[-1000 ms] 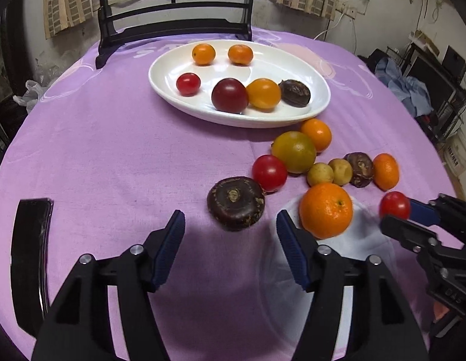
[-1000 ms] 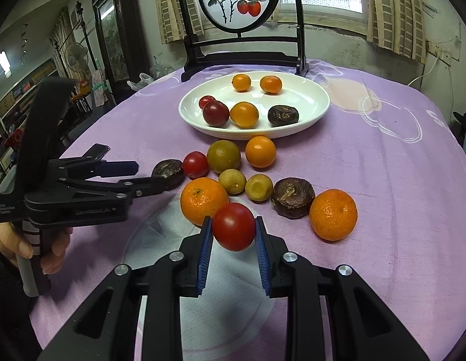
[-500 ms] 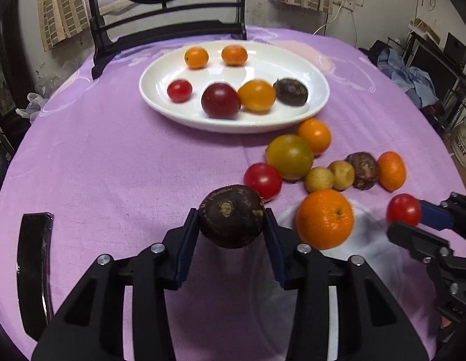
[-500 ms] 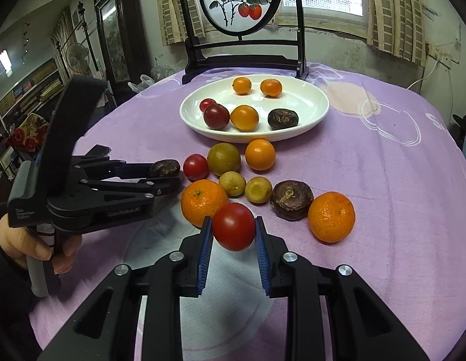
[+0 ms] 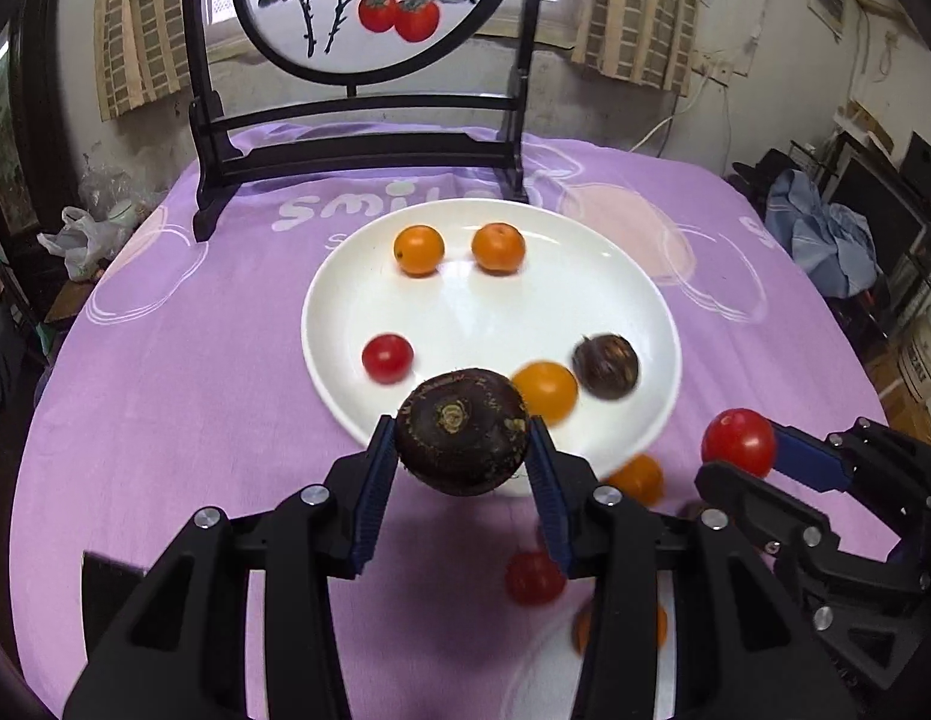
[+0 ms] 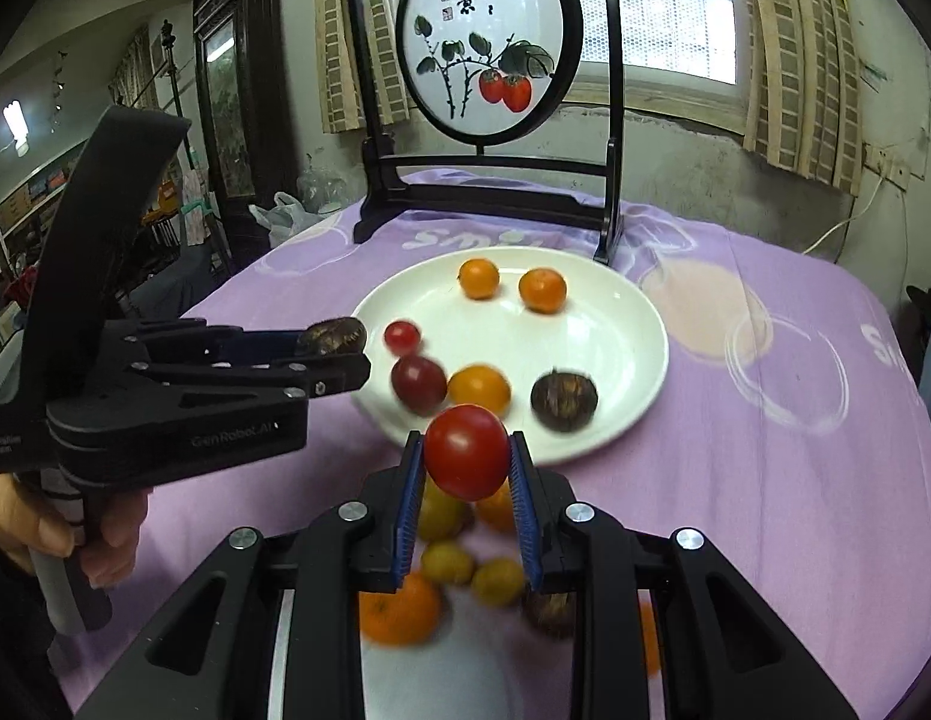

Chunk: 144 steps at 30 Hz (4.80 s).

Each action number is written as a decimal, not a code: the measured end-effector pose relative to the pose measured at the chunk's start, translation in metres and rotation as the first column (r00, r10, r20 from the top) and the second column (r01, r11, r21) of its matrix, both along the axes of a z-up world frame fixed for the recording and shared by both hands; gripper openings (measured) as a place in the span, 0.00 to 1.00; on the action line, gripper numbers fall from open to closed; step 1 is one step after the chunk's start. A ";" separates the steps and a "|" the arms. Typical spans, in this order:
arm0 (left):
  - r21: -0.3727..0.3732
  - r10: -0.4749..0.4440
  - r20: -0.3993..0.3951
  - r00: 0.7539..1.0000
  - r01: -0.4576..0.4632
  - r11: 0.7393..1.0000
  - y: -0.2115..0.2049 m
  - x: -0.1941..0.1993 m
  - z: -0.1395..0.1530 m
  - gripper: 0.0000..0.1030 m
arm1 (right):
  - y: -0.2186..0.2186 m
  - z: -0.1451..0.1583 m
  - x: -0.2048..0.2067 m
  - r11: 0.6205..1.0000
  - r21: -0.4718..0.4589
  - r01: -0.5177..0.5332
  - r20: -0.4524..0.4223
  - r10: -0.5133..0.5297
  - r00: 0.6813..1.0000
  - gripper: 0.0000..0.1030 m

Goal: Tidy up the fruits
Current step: 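Release the brown fruit on the plate with the left tool while the right tool releases the red tomato, then move both open tools back toward the loose fruits, then grasp the large tangerine with the right tool while the left tool grasps another tangerine, then release both tangerines on the plate with the left and right tools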

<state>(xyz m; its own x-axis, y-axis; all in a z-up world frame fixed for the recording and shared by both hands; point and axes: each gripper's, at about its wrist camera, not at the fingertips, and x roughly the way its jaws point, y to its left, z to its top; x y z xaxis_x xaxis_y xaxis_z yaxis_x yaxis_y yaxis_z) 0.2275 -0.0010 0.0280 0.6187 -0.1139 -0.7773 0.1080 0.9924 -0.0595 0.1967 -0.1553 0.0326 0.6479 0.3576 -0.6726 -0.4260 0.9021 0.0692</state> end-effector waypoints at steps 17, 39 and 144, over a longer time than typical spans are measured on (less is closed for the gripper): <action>0.006 0.097 -0.015 0.995 -0.097 0.995 0.000 0.060 -0.016 0.72 | 0.002 -0.025 0.065 0.999 -0.006 0.045 -0.067 -0.045 0.997 0.47; -0.037 0.087 -0.016 0.996 -0.088 0.995 0.002 -0.080 -0.020 0.84 | -0.068 -0.032 -0.063 0.992 0.015 0.128 -0.077 -0.126 0.989 0.60; 0.042 -0.072 -0.023 0.997 0.073 0.996 -0.006 -0.083 -0.008 0.43 | -0.050 -0.028 -0.079 0.997 0.021 0.078 -0.101 -0.075 0.992 0.42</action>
<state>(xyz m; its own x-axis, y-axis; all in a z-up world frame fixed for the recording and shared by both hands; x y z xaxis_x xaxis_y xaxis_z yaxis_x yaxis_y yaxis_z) 0.1441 -0.0073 0.0204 0.5934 -0.1238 -0.7953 0.1785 0.9837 -0.0199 0.1176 -0.2051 0.0045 0.6037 0.3268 -0.7272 -0.3457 0.9292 0.1306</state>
